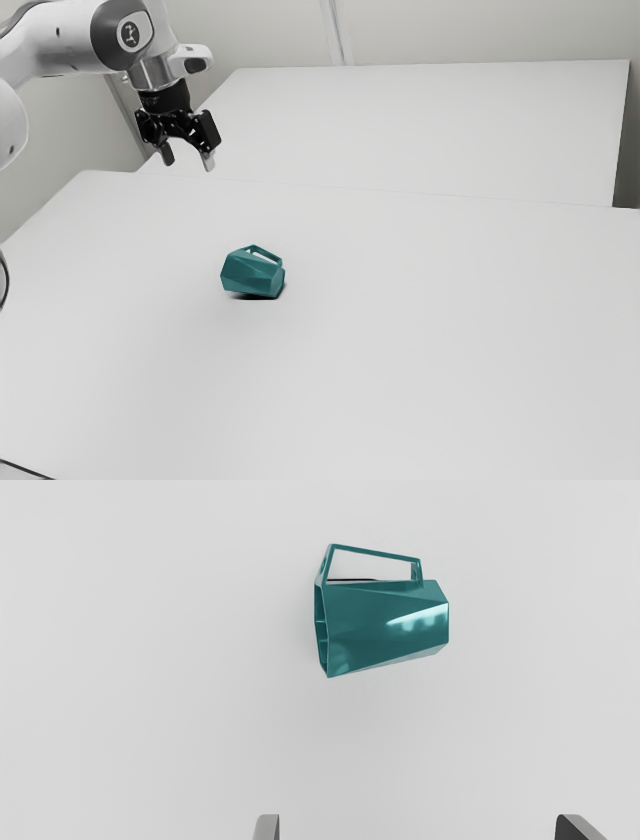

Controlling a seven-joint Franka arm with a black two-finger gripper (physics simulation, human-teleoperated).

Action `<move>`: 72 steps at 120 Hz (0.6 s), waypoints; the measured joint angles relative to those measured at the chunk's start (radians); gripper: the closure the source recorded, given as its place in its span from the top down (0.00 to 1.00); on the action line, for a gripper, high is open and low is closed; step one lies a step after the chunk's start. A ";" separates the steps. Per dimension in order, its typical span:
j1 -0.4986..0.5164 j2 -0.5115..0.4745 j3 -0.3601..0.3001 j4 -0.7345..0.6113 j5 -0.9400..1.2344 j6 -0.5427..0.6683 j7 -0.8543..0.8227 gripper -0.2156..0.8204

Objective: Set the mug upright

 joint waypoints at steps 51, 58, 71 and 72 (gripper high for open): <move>0.007 -0.004 0.012 -0.002 -0.002 0.003 0.003 0.79; 0.018 -0.004 0.028 -0.001 -0.033 0.004 0.015 0.79; 0.054 0.008 0.118 -0.011 -0.177 0.004 0.068 0.79; 0.058 0.010 0.123 -0.012 -0.189 0.004 0.073 0.79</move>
